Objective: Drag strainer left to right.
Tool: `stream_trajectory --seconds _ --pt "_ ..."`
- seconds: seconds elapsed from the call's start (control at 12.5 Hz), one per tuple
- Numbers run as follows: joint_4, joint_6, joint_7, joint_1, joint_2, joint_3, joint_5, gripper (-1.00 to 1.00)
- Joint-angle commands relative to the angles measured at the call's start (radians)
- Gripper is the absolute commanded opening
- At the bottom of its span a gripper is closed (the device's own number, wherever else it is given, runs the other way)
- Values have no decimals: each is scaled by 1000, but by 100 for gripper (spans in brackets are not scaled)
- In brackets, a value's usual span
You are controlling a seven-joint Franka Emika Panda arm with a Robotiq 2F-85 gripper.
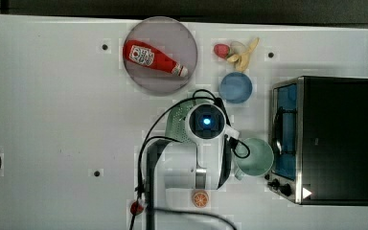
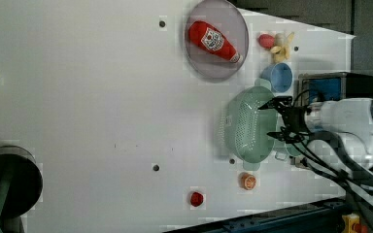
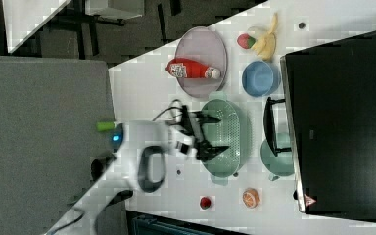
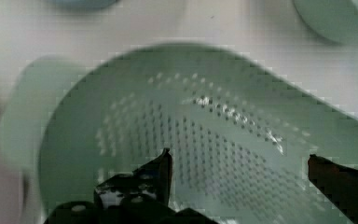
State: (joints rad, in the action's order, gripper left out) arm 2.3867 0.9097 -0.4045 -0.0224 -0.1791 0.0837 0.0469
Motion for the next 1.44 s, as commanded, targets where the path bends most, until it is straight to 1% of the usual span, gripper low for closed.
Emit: stream_trajectory --seconds 0.08,0.24,0.4,0.72,0.96,1.44 --pt "-130 -215 265 10 182 7 -2 100" --pt "-225 -406 351 9 268 4 -3 100" --pt "-328 -575 397 10 327 9 -3 100" --pt "-507 -852 402 8 359 1 -17 100" --pt "-558 -884 411 8 361 2 -18 100" --pt "-553 -905 413 8 353 0 -18 100"
